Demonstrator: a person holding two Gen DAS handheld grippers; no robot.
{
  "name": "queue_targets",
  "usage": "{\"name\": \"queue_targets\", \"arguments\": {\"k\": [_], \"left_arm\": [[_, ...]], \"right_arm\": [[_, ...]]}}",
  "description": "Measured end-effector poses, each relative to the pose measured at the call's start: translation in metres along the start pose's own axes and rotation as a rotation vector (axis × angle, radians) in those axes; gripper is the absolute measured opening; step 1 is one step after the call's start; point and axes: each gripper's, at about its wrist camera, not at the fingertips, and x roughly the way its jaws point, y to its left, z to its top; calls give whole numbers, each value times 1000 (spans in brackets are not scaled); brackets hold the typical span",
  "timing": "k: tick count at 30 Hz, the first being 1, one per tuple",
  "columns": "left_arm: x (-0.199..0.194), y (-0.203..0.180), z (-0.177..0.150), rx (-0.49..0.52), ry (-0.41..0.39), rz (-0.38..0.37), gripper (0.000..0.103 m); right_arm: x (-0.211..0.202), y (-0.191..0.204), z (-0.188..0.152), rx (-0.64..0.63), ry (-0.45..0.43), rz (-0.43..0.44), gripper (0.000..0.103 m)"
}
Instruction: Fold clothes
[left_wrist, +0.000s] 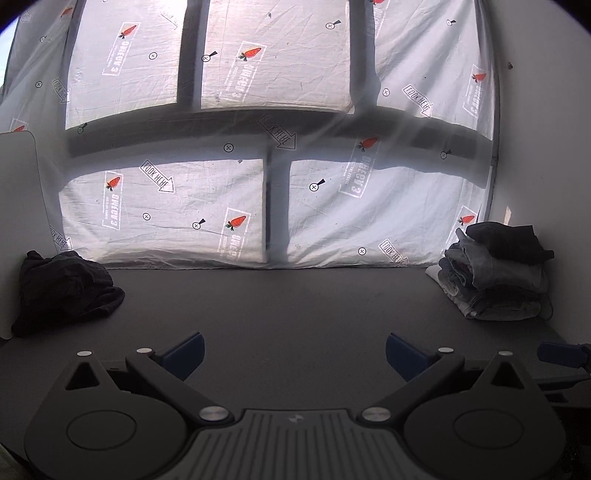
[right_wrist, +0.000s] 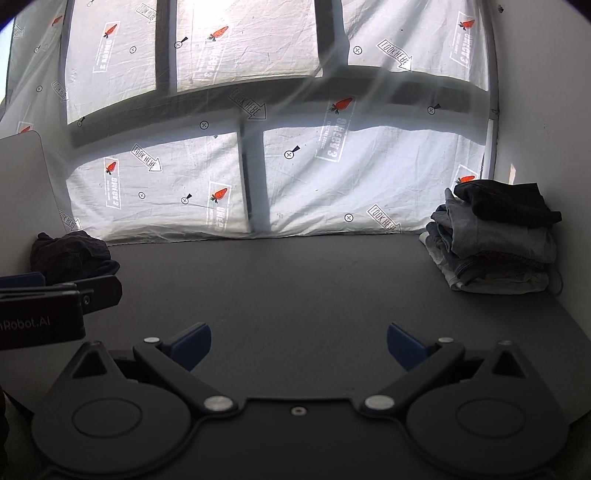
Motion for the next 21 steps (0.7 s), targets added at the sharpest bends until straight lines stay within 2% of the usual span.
{"name": "queue_targets", "arguments": {"k": [9,21], "left_arm": [[-38,26,-20,0,20,-23,103],[-69,37,-43,-17,30,-22,103]], "right_arm": [[-37,35,-24,1,20,-25,103],[-61,53,-45,-13,27,-21,103]]}}
